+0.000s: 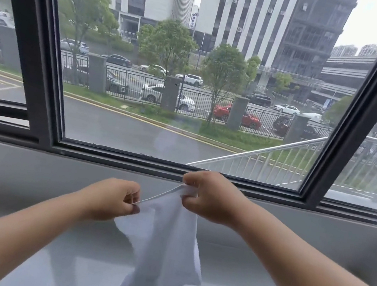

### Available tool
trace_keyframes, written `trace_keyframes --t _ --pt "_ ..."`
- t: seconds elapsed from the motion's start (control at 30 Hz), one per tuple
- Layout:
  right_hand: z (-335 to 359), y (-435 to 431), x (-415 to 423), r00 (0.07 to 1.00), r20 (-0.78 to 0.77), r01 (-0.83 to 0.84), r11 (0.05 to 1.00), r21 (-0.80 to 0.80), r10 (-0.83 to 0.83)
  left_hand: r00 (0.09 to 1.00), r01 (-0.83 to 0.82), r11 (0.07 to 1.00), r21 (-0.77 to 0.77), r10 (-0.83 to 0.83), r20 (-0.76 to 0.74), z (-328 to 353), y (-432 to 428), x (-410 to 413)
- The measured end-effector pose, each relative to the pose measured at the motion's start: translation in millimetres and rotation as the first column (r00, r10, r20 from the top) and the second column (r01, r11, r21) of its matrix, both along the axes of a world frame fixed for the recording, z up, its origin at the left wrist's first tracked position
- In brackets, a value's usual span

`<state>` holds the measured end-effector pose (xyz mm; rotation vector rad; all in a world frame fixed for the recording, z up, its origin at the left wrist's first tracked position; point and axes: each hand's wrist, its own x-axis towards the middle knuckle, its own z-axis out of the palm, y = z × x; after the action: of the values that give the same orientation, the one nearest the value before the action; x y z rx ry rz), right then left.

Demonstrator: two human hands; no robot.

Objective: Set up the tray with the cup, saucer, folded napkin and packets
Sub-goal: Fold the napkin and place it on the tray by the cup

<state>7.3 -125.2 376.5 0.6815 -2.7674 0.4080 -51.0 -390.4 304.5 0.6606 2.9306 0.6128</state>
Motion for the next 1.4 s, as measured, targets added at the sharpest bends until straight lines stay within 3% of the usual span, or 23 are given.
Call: trace_keyframes --t 0.27,0.4,0.57,0.7,0.77,0.9,1.2,1.4 --pt "-23.2 61.6 3.2 0.975 0.173 0.113 0.981 0.159 -0.140 0.995 -0.028 0.995 0.100 0.037 -0.089 0.3 33.8 -4.9" --pt "-40.6 88.9 1.0 0.944 0.272 0.127 0.964 0.232 -0.190 0.985 -0.020 0.998 0.063 0.031 -0.169 3.4 50.3 -3.6" --pt "-48.8 110.4 -2.7 0.930 0.314 0.117 0.965 0.233 -0.189 0.985 0.032 0.991 -0.131 -0.053 -0.162 7.1 49.9 -3.4" --pt "-51.8 116.4 -5.8 0.936 0.297 0.103 0.953 0.284 -0.189 0.983 0.022 0.902 -0.431 -0.098 -0.155 0.4 51.0 -9.1" --pt "-52.6 118.8 -5.6 0.939 0.285 0.093 0.941 0.325 -0.191 0.988 0.006 0.885 -0.466 -0.077 -0.134 -3.9 47.3 -13.2" --pt "-54.8 128.5 -1.6 0.927 0.325 0.076 0.941 0.330 -0.189 0.997 -0.036 0.896 -0.442 0.005 -0.071 -13.7 34.5 -21.1" --pt "-56.9 142.8 -6.7 0.946 0.271 0.113 0.966 0.234 -0.176 0.983 -0.138 0.970 -0.198 0.111 -0.144 -24.4 33.3 -29.5" --pt "-49.3 152.0 -11.1 0.944 0.245 0.150 0.950 0.274 -0.220 0.979 -0.148 0.963 -0.224 0.110 -0.173 -6.3 25.1 -31.0"
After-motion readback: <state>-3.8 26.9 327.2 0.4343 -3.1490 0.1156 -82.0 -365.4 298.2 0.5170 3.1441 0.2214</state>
